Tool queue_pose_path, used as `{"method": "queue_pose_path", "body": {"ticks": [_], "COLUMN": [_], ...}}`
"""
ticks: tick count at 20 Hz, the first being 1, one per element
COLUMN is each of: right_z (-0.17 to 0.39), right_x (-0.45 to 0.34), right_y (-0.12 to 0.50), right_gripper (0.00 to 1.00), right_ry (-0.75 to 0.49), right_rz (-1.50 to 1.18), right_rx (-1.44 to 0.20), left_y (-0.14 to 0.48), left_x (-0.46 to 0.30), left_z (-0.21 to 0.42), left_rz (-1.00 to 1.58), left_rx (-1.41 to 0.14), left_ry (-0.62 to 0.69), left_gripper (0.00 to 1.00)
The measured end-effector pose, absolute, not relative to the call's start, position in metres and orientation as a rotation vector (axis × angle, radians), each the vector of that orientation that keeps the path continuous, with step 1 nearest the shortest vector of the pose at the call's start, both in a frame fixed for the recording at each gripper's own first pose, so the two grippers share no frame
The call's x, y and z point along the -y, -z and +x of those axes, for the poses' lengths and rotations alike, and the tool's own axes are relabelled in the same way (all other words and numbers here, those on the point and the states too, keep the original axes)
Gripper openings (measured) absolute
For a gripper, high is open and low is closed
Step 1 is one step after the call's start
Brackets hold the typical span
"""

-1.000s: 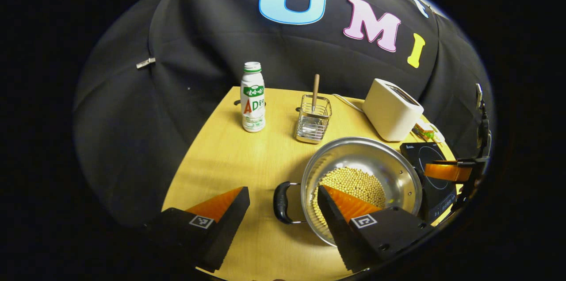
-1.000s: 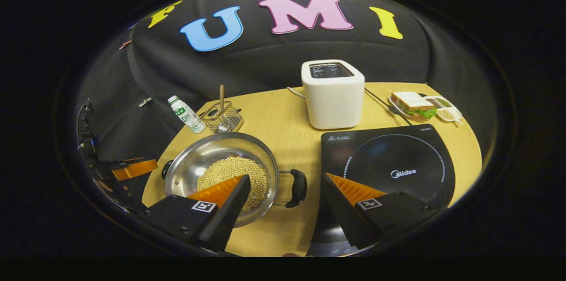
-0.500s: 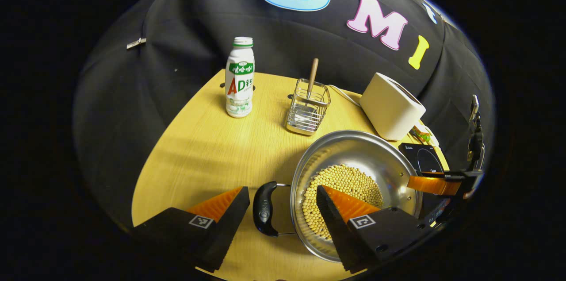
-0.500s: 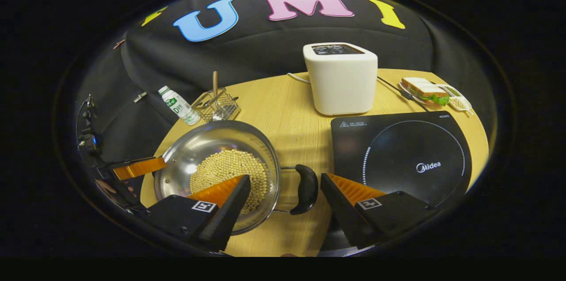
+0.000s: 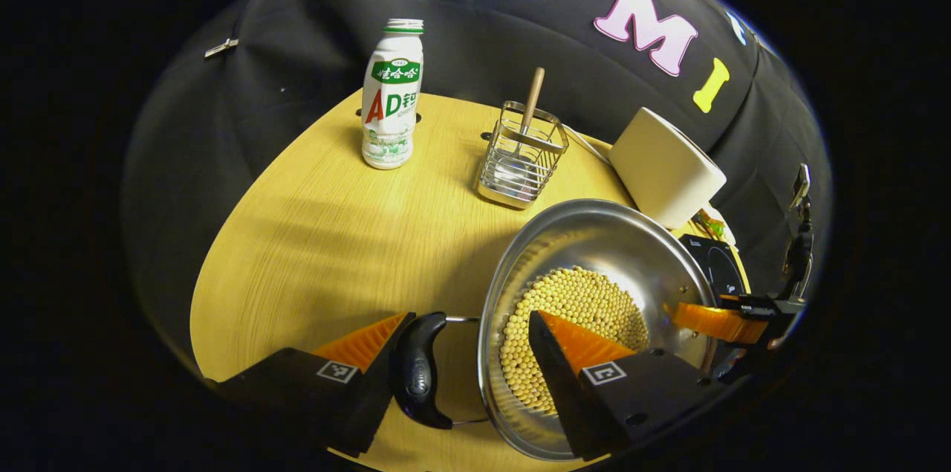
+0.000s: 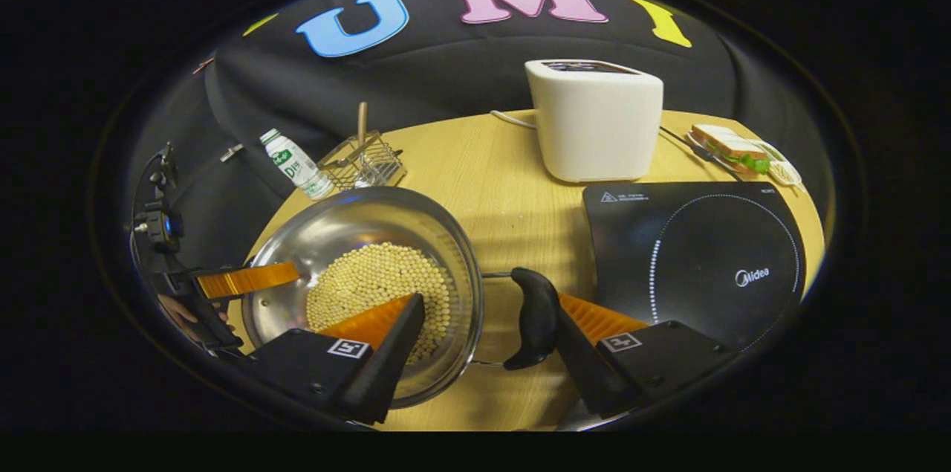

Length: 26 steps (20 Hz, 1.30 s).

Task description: First push the handle of the pot to place it horizontally, then grasp the pot with both hands and set it on the induction cooktop.

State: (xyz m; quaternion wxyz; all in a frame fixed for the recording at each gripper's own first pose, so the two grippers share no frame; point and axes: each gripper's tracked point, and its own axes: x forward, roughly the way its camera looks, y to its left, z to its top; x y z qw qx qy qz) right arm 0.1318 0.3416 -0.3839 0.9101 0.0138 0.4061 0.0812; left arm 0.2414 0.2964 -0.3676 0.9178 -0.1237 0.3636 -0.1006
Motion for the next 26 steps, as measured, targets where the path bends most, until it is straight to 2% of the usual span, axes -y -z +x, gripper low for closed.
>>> {"method": "queue_pose_path", "body": {"ticks": [3, 4, 5, 6, 7, 8, 9, 13, 14, 15, 17, 19, 26], "right_z": [0.134, 0.134, 0.134, 0.135, 0.136, 0.132, 0.130, 0.132, 0.133, 0.133, 0.133, 0.132, 0.135], "right_x": [-0.340, -0.341, -0.341, -0.341, -0.344, -0.345, -0.345, -0.347, -0.346, -0.346, -0.347, -0.346, -0.346], "right_y": [0.392, 0.395, 0.397, 0.399, 0.403, 0.407, 0.412, 0.410, 0.409, 0.410, 0.410, 0.408, 0.405], "right_gripper": [0.95, 0.86, 0.72, 0.76, 0.72, 0.65, 0.69, 0.67, 0.61, 0.64, 0.64, 0.59, 0.58], "right_ry": [-0.166, -0.166, -0.167, -0.166, -0.167, -0.169, -0.166, -0.155, -0.142, -0.137, -0.137, -0.122, -0.126], "right_rz": [-0.010, -0.010, -0.005, -0.003, 0.008, 0.012, 0.008, 0.034, 0.047, 0.052, 0.048, 0.066, 0.038], "right_rx": [-0.843, -0.847, -0.854, -0.860, -0.874, -0.895, -0.920, -0.921, -0.924, -0.928, -0.926, -0.930, -0.914], "left_y": [0.378, 0.382, 0.388, 0.391, 0.392, 0.391, 0.392, 0.393, 0.393, 0.395, 0.395, 0.394, 0.393], "left_x": [-0.304, -0.309, -0.314, -0.319, -0.320, -0.321, -0.321, -0.322, -0.322, -0.323, -0.322, -0.323, -0.323], "left_z": [0.240, 0.238, 0.236, 0.235, 0.234, 0.233, 0.233, 0.232, 0.232, 0.232, 0.231, 0.232, 0.227], "left_rz": [-0.265, -0.259, -0.250, -0.247, -0.257, -0.267, -0.272, -0.280, -0.278, -0.272, -0.264, -0.273, -0.295], "left_rx": [-0.769, -0.786, -0.800, -0.809, -0.808, -0.806, -0.805, -0.800, -0.806, -0.812, -0.817, -0.809, -0.822], "left_ry": [0.198, 0.195, 0.188, 0.187, 0.191, 0.194, 0.196, 0.189, 0.183, 0.177, 0.176, 0.170, 0.137], "left_gripper": [0.92, 0.87, 0.84, 0.73, 0.67, 0.68, 0.66, 0.66, 0.66, 0.66, 0.66, 0.67, 0.61]}}
